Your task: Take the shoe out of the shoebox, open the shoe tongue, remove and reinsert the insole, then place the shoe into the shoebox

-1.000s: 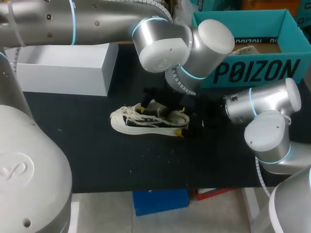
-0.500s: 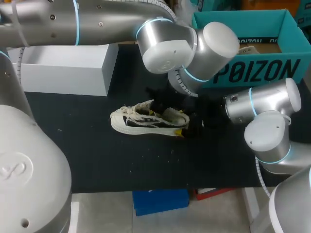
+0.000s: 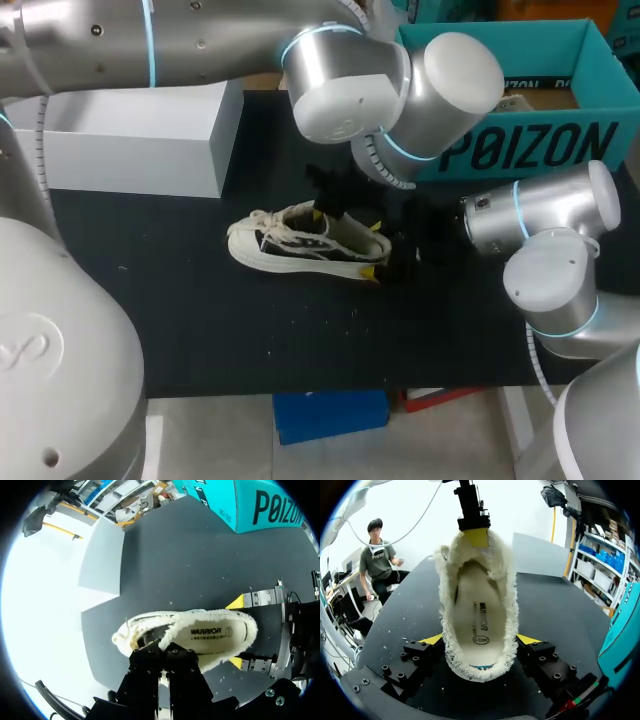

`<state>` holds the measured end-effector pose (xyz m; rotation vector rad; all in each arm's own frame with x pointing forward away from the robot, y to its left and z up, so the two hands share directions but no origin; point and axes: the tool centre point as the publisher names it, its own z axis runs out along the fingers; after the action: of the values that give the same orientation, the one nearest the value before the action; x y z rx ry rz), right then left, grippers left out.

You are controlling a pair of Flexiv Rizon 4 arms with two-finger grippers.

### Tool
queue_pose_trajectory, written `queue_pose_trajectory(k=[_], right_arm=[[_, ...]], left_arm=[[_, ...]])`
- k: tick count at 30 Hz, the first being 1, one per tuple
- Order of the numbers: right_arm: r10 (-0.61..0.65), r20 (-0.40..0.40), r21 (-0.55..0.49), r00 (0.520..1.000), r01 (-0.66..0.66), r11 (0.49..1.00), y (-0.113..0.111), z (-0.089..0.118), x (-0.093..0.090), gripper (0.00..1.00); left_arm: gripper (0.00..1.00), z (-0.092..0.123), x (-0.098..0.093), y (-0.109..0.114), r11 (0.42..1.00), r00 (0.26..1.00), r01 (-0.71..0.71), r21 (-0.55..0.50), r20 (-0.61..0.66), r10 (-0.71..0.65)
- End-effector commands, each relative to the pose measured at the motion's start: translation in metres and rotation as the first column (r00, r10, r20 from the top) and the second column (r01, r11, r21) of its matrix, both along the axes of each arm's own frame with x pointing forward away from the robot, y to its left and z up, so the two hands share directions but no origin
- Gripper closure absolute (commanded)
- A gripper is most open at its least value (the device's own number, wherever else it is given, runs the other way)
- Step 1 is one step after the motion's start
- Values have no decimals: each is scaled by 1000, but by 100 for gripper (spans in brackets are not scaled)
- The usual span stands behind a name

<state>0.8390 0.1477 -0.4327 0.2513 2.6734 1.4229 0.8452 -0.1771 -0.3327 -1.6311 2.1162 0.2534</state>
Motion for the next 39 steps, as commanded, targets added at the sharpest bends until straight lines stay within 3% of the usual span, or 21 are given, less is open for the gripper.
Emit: queue_pose_trajectory(k=[1, 26, 39], right_arm=[[-1, 1, 0, 1000, 1, 1000, 3, -3, -1, 100], [-1, 1, 0, 1000, 1, 1000, 3, -3, -1, 100], [-1, 1, 0, 1000, 1, 1000, 3, -3, -1, 100]], left_arm=[[100, 7, -4, 4, 1000, 1000, 2, 0, 12, -2], [100, 20, -17, 75, 991, 993, -86, 104, 91, 77], [100, 4, -26, 105, 981, 988, -145, 125, 72, 137]])
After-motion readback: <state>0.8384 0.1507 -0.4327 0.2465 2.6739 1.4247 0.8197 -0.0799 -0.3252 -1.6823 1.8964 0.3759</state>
